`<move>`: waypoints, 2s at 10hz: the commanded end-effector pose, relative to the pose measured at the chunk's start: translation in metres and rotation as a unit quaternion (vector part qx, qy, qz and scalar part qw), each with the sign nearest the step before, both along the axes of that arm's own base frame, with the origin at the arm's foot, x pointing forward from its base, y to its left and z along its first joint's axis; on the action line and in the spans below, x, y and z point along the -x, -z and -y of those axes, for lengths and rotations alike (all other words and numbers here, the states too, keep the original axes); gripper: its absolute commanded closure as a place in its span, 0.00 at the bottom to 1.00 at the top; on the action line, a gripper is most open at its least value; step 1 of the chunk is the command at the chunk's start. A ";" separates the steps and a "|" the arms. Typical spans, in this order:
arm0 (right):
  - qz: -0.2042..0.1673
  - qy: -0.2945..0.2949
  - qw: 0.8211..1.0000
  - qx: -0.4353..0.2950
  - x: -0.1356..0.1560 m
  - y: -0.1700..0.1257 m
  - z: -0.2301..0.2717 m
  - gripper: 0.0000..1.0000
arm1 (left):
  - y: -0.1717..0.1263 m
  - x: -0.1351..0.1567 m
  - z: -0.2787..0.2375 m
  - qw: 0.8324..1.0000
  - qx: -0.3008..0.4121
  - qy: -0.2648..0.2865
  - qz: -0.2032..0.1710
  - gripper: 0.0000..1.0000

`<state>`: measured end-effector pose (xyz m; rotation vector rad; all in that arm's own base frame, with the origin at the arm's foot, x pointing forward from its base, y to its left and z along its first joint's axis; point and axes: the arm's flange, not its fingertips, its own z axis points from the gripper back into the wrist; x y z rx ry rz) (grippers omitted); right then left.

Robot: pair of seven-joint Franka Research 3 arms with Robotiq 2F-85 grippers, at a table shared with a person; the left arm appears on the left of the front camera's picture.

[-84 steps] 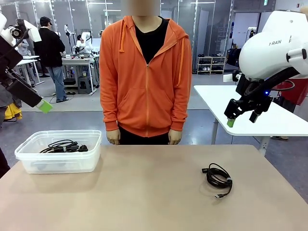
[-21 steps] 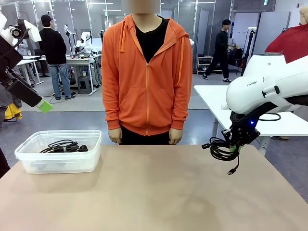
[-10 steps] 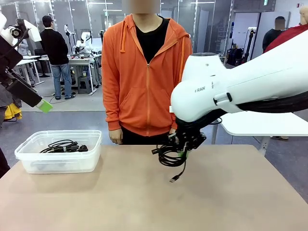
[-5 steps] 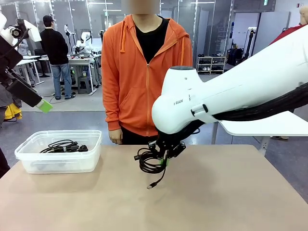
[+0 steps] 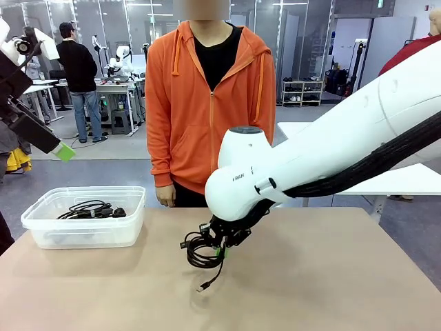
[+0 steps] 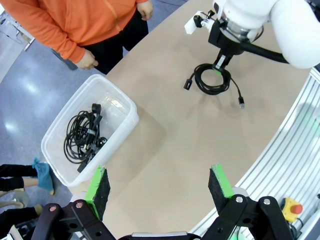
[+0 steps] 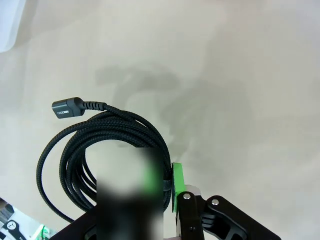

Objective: Organize and store the cables.
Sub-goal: Place the USB Extension Cable into the Organizing box.

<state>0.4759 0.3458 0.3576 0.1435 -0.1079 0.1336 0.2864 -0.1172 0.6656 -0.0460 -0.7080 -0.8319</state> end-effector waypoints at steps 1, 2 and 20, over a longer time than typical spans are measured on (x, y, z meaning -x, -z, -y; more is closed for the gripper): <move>0.010 0.028 0.999 0.014 -0.002 0.013 -0.007 1.00 | -0.004 0.000 0.001 1.000 -0.006 -0.007 -0.003 0.00; 0.007 0.027 0.999 0.017 -0.002 0.021 -0.006 1.00 | -0.004 0.000 0.001 1.000 -0.006 -0.007 -0.003 0.00; -0.019 0.017 1.000 0.014 -0.006 0.028 0.007 0.00 | -0.004 0.000 0.001 1.000 -0.006 -0.007 -0.003 0.00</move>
